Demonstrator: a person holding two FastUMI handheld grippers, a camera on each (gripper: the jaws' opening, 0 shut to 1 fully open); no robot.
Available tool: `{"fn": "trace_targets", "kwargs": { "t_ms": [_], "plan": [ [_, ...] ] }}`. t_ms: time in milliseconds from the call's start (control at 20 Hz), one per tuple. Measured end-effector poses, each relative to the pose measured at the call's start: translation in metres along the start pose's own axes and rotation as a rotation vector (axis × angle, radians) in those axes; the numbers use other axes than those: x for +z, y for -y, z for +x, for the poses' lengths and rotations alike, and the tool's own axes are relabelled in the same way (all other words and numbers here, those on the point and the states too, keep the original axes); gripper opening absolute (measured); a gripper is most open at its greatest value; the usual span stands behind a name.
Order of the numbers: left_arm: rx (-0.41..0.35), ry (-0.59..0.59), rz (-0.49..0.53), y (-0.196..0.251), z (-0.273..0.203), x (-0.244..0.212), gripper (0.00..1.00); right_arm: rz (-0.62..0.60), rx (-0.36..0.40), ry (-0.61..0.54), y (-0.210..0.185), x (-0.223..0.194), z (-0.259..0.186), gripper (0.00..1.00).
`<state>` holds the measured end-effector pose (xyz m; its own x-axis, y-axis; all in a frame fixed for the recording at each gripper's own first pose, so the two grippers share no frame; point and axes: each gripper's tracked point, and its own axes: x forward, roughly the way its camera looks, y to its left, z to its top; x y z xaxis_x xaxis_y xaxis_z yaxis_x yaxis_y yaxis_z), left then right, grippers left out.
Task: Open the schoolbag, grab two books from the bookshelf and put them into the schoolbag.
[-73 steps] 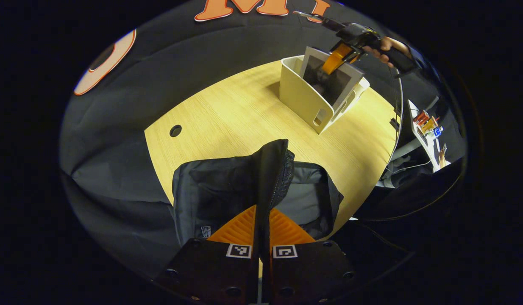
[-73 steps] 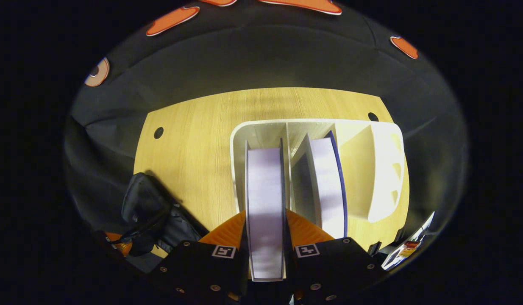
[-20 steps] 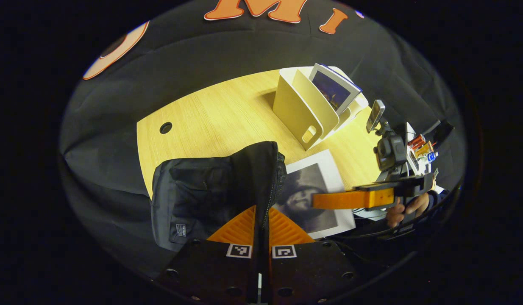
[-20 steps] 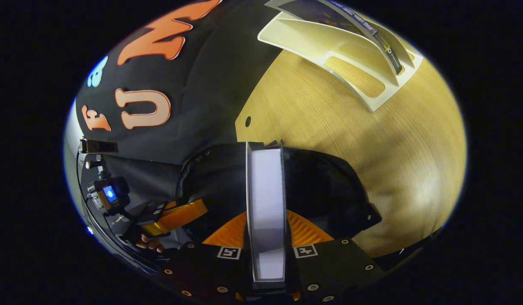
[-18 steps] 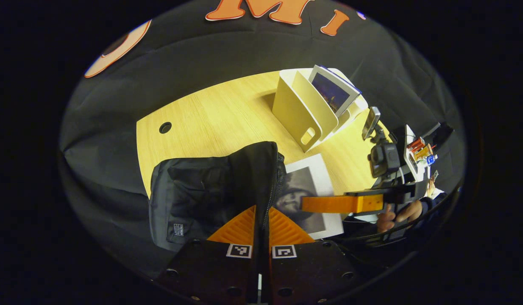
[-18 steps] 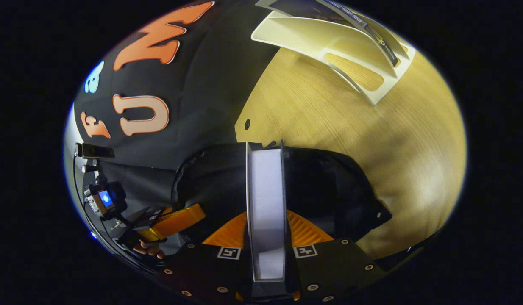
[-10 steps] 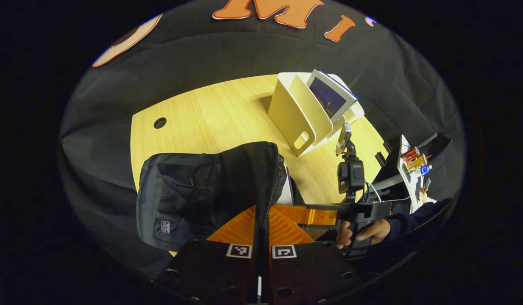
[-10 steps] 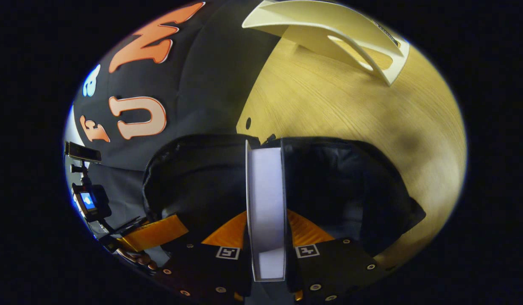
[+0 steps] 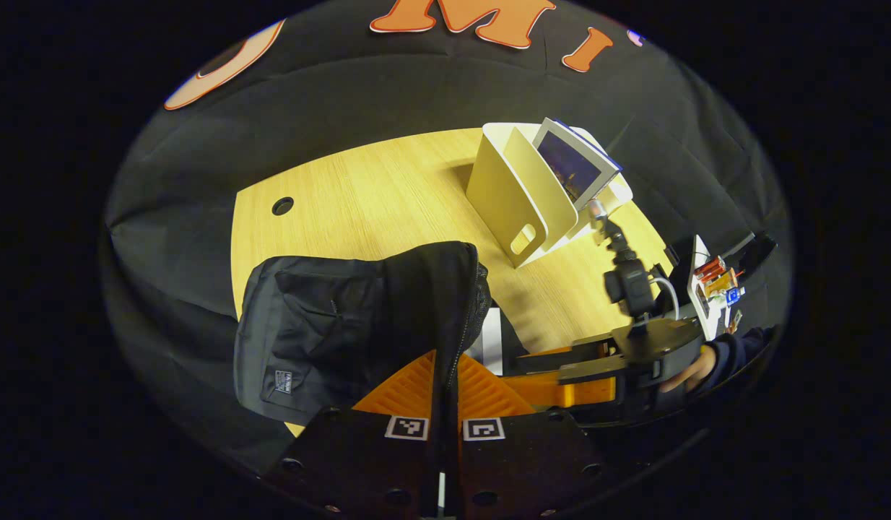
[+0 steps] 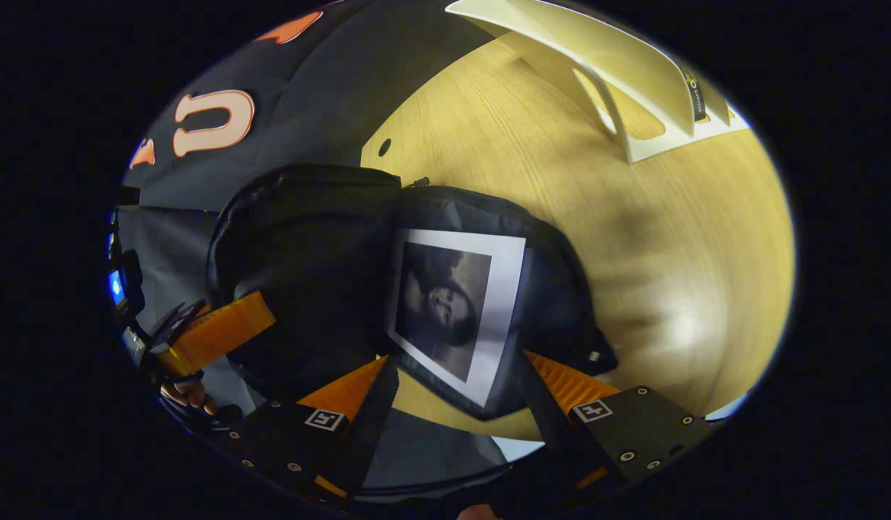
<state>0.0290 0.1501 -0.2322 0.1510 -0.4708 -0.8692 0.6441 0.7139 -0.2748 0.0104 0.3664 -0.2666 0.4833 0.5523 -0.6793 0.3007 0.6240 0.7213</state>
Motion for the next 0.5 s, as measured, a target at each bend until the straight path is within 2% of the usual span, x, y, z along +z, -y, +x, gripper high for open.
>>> {"fn": "trace_targets", "kwargs": {
  "t_ms": [200, 500],
  "plan": [
    [0.008, 0.000, -0.024, 0.001, 0.002, -0.005, 0.04, -0.085, -0.105, -0.005, 0.034, 0.013, -0.065, 0.98],
    [0.027, -0.002, -0.034, 0.004, 0.007, -0.009, 0.04, -0.181, -0.293, 0.041, 0.084, 0.071, -0.170, 0.99]
  ]
}}
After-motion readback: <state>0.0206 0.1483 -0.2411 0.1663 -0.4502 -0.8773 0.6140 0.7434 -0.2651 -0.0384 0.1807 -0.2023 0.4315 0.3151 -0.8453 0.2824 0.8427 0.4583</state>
